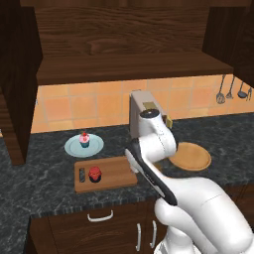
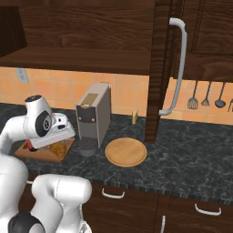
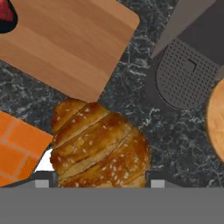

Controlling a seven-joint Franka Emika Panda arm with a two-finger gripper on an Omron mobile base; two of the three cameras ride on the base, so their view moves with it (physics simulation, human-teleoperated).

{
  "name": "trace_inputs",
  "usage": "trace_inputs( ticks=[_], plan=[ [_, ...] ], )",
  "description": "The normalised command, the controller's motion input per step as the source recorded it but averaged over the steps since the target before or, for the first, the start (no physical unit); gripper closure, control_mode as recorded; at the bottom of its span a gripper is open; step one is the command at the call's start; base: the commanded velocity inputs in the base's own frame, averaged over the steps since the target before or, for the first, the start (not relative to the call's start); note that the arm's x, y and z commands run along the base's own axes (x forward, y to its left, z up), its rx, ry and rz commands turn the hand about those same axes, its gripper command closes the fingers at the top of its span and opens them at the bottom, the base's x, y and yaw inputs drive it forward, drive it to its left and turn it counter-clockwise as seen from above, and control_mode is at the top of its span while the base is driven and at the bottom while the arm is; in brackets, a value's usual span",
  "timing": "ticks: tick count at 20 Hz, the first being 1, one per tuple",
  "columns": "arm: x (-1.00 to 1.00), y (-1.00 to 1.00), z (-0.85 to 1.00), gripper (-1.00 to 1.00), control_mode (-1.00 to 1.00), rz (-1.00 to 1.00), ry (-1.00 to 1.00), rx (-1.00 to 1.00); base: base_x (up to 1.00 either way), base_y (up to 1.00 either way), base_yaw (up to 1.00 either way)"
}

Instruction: From the different types of pastries on the counter, select a croissant and place it on the cutting board. Then retrieve a jar of jam from the cabinet and place it alongside the croissant on the cutting board.

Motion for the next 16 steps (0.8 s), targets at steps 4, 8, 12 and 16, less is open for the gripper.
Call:
trace_inputs(
  ticks=[4, 8, 12, 16],
  plan=[
    [0.54, 0.53, 0.21, 1.0, -1.0, -0.03, -0.01, -0.01, 0.0, 0.0, 0.0],
    [0.85, 0.28, 0.46, 1.0, -1.0, 0.0, 0.0, 0.07, 0.0, 0.0, 0.0],
    [0.11, 0.62, -0.01, 1.0, -1.0, -0.01, 0.03, 0.07, 0.0, 0.0, 0.0],
    [0.0, 0.39, -0.13, 1.0, -1.0, 0.0, 0.04, 0.14, 0.0, 0.0, 0.0]
  ],
)
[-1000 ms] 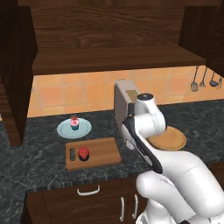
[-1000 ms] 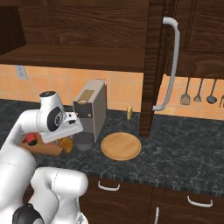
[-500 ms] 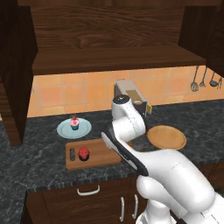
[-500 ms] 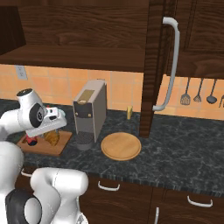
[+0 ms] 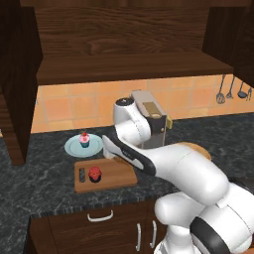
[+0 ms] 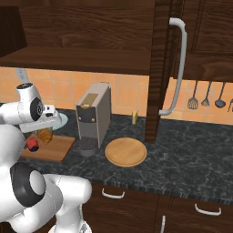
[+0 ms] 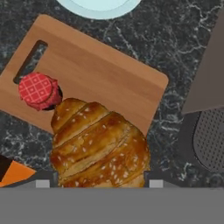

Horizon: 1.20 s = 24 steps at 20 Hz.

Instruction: From the different types of pastries on the counter, select a croissant and place it on the cutting board. Then retrieve a jar of jam from the cabinet and place it alongside the croissant on the cutting board.

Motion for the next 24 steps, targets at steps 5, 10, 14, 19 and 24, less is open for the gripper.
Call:
trace_inputs(
  ticks=[5, 10, 14, 19, 24],
  plan=[
    [0.17, -0.08, -0.32, 1.0, -1.0, 0.0, 0.0, 0.03, 0.0, 0.0, 0.0],
    [0.02, 0.0, -0.3, 1.0, -1.0, 0.0, 0.0, 0.07, 0.0, 0.0, 0.0],
    [0.0, 0.03, -0.89, 1.0, -1.0, 0.0, 0.0, 0.0, 0.0, 0.0, 0.0],
    [0.01, 0.05, -0.17, 1.0, -1.0, 0.0, -0.04, 0.03, 0.0, 0.0, 0.0],
    [0.18, 0.02, -0.04, 1.0, -1.0, 0.0, -0.01, 0.05, 0.0, 0.0, 0.0]
  ],
)
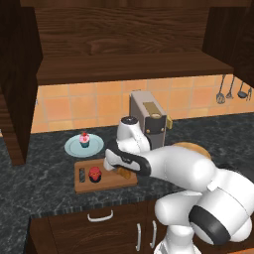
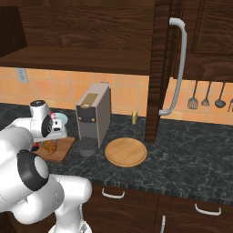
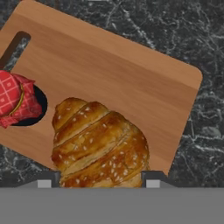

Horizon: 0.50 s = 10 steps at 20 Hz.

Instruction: From the different types of pastries on the counter, select a croissant and place it on the cutting board. Then retrieve a jar of jam from the cabinet and place it alongside the croissant on the cutting board.

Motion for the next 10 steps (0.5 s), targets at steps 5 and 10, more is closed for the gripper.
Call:
trace_inputs(
  ticks=[5, 10],
  plan=[
    [0.13, 0.27, -0.19, -1.0, -1.0, 0.0, 0.0, 0.01, 0.0, 0.0, 0.0],
    [0.09, 0.14, 0.02, -1.0, -1.0, 0.0, 0.0, 0.06, 0.0, 0.0, 0.0]
  ],
)
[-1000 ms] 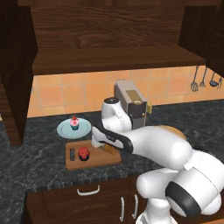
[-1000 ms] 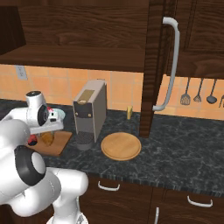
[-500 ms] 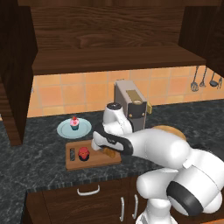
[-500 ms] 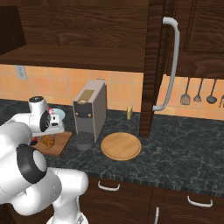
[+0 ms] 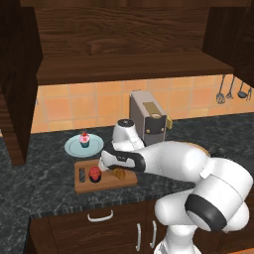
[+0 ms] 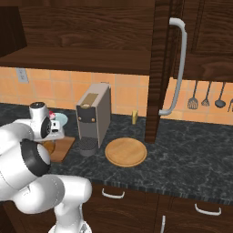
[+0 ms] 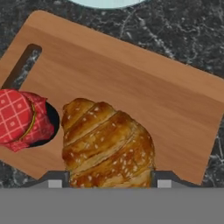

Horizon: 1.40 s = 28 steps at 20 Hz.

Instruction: From the different types of pastries on the counter, select a croissant and place it on the cutting board. Then retrieve a jar of jam from the cabinet and place it alongside the croissant on the cutting board.

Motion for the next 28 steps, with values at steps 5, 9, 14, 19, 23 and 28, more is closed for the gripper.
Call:
trace_inputs(
  ticks=[5, 9, 14, 19, 23, 28],
  plan=[
    [0.02, 0.0, 0.09, -1.0, -1.0, 0.0, 0.0, 0.14, 0.0, 0.0, 0.0],
    [0.0, -0.03, 0.27, -1.0, -1.0, 0.0, 0.0, 0.17, 0.0, 0.0, 0.0],
    [-0.25, 0.02, 0.23, -1.0, -1.0, -0.01, 0.0, 0.07, 0.0, 0.0, 0.0],
    [-1.0, 0.24, -0.3, -1.0, -1.0, -0.08, -0.13, 0.0, 0.0, 0.0, 0.0],
    [-1.0, 0.29, -0.4, -1.0, -1.0, -0.09, -0.26, 0.0, 0.0, 0.0, 0.0],
    [-1.0, 0.26, -0.39, -1.0, -1.0, -0.09, -0.27, 0.0, 0.0, 0.0, 0.0]
  ],
)
